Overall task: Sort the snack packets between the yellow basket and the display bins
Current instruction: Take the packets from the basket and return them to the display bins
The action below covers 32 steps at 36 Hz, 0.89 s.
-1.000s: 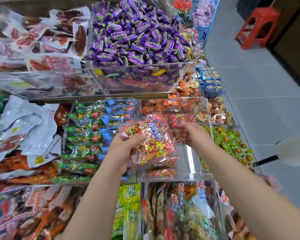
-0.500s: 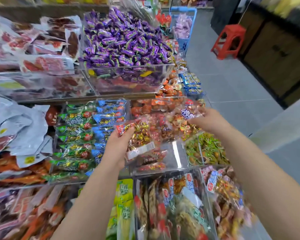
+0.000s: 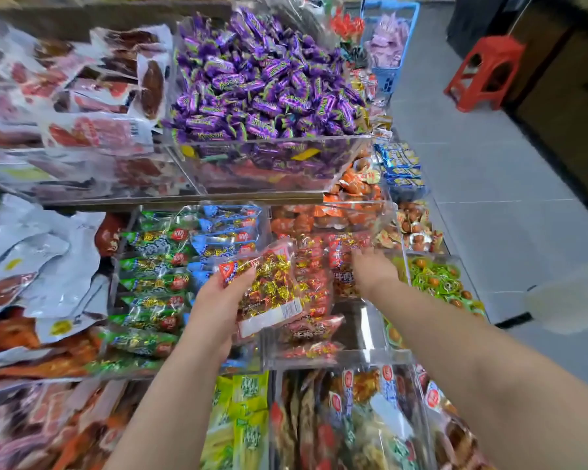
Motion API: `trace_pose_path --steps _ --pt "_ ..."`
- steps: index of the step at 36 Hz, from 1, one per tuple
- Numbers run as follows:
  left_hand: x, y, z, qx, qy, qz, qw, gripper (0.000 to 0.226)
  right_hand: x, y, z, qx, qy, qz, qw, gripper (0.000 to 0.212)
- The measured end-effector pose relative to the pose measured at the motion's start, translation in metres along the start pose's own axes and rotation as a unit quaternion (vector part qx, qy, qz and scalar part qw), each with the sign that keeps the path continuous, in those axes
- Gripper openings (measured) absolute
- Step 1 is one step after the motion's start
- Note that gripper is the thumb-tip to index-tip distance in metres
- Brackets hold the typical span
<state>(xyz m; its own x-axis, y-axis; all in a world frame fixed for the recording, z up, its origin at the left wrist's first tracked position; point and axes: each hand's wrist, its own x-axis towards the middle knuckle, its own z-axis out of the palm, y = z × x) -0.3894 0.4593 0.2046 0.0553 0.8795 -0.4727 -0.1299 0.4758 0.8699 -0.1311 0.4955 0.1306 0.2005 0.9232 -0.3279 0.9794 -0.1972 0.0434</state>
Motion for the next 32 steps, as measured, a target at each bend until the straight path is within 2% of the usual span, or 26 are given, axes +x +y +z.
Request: trace_pose_path --steps 4,7,9,15,21,24,26,27,28,29,31,32 --pt "0.005 0.001 0.002 0.008 0.012 -0.015 1.0 0.022 0.003 0.0 0.016 -0.075 0.097 -0.057 0.991 0.051" --pt "0.009 0.0 0.004 0.003 0.017 -0.025 1.0 0.03 0.006 0.0 0.03 -0.097 0.076 -0.076 0.99 0.074" --pt "0.01 -0.001 0.007 0.002 0.018 -0.027 0.999 0.039 0.007 0.002 0.038 -0.101 0.062 -0.077 0.99 0.081" --pt "0.012 -0.002 0.009 0.008 0.02 -0.028 0.999 0.018 0.02 0.004 0.041 -0.121 0.066 -0.077 0.988 0.091" --pt "0.009 0.001 0.011 0.01 0.026 -0.039 0.999 0.017 0.019 -0.001 0.038 -0.114 0.055 -0.056 0.99 0.095" --pt "0.006 0.005 0.014 -0.011 0.007 -0.043 0.999 0.014 0.009 -0.002 0.034 -0.073 0.021 -0.038 0.996 0.097" --pt "0.003 0.007 0.016 -0.049 -0.02 -0.053 0.997 0.014 -0.002 -0.003 0.024 0.027 0.004 -0.013 1.0 0.093" --pt "0.001 0.008 0.016 -0.067 -0.032 -0.054 0.996 0.016 -0.009 -0.003 0.017 0.105 0.022 -0.009 0.994 0.085" --pt "0.0 0.008 0.017 -0.077 -0.047 -0.05 0.995 0.018 -0.018 -0.003 0.009 0.202 0.049 -0.01 0.978 0.071" --pt "-0.002 0.007 0.018 -0.077 -0.063 -0.043 0.994 0.021 -0.029 -0.002 -0.002 0.327 0.067 -0.016 0.943 0.052" --pt "-0.005 0.005 0.021 -0.065 -0.092 -0.032 0.993 0.022 -0.056 -0.005 -0.026 0.555 0.036 -0.027 0.831 0.016" --pt "-0.006 0.004 0.022 -0.062 -0.101 -0.029 0.993 0.021 -0.067 -0.004 -0.035 0.621 0.013 -0.028 0.784 0.009"
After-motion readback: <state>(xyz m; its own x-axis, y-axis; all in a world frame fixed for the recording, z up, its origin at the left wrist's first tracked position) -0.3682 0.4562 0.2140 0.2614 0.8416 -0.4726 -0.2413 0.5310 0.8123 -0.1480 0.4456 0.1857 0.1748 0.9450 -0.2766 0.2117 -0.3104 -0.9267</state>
